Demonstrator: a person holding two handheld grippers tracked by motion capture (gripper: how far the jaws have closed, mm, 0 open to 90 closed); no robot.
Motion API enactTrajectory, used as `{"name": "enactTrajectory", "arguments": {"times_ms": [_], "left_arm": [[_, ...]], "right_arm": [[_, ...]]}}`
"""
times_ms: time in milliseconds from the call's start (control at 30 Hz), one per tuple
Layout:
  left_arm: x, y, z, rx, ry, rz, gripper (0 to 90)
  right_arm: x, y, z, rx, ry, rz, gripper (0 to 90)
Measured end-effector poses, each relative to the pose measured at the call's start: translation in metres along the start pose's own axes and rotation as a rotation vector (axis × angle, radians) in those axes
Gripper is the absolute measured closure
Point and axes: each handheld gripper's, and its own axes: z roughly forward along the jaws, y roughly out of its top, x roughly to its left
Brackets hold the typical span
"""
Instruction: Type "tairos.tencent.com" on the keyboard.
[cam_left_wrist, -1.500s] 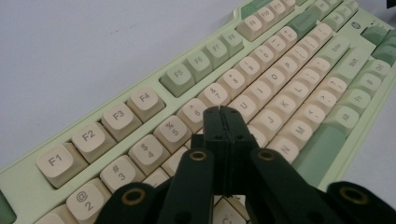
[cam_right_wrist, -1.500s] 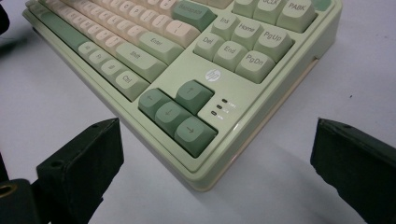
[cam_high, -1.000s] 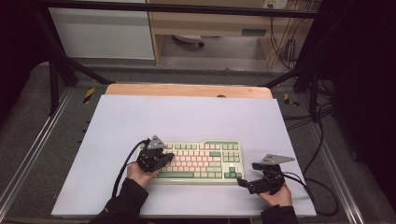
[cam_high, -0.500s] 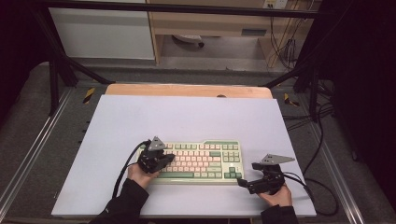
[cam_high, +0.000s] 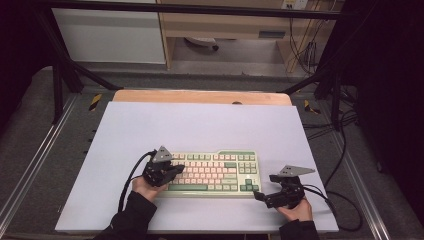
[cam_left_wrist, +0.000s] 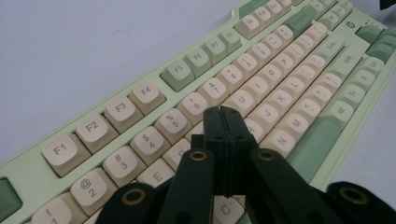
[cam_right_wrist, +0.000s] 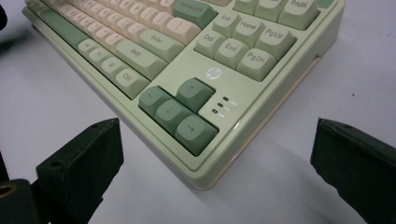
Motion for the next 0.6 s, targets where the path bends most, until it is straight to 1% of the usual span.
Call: {"name": "enactTrajectory", "arguments": {"times_ms": [267,600], "left_arm": [[0.003,-0.006,-0.011,-0.004,0.003,-0.003,89.6],[0.013,-0.015,-0.026,-0.006,0.023,-0.015,89.6]], "right_arm": [[0.0,0.0,0.0,-0.001,0.0,-0.002,3.1],[0.0,0.0,0.0,0.003,0.0,-0.005,3.1]]}}
